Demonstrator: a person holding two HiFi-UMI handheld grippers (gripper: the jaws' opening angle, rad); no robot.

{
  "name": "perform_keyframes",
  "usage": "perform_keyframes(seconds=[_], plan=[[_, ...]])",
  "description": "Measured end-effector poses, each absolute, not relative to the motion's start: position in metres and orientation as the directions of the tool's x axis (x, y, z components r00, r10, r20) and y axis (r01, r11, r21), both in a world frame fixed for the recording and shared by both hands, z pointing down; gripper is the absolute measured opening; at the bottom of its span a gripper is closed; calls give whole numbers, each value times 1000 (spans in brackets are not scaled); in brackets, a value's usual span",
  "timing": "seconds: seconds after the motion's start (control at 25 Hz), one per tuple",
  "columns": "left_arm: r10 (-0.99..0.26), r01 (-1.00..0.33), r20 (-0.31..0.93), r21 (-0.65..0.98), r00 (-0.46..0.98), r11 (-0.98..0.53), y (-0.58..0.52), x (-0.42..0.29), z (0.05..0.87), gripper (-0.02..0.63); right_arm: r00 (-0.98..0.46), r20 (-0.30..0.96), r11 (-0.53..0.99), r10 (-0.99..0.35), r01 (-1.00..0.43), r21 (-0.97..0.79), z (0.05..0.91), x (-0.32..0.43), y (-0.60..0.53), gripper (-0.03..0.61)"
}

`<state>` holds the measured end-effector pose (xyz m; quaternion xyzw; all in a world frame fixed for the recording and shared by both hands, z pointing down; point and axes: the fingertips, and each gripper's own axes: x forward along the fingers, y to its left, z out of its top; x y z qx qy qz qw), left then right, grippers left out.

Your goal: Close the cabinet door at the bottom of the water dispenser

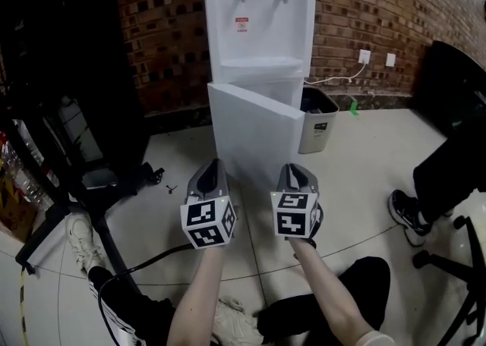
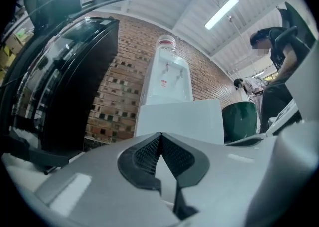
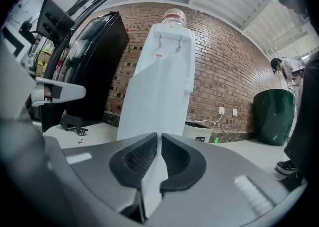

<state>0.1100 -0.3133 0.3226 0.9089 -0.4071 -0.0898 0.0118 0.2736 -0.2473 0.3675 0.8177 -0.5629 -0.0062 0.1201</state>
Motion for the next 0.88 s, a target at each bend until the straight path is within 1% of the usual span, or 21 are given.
perform_keyframes(seconds=[0.32, 0.48, 0.8, 0.88], plan=[[-757, -744, -130, 139, 640, -653, -344, 133, 348, 11, 387, 126, -358, -913, -912, 201, 369, 307, -258, 32], [-744, -737, -128, 105, 656, -668, -352, 148, 350, 11, 381, 113, -363, -918, -920, 150, 372, 315, -262, 32], [-764, -742, -109, 186, 636, -644, -368, 182, 368, 9, 379, 87, -359, -921, -915, 183, 369, 344, -278, 32], [-757, -738, -110, 172, 644, -653, -370, 194, 367, 9, 388, 80, -369, -918, -911, 186, 371, 353, -282, 32]])
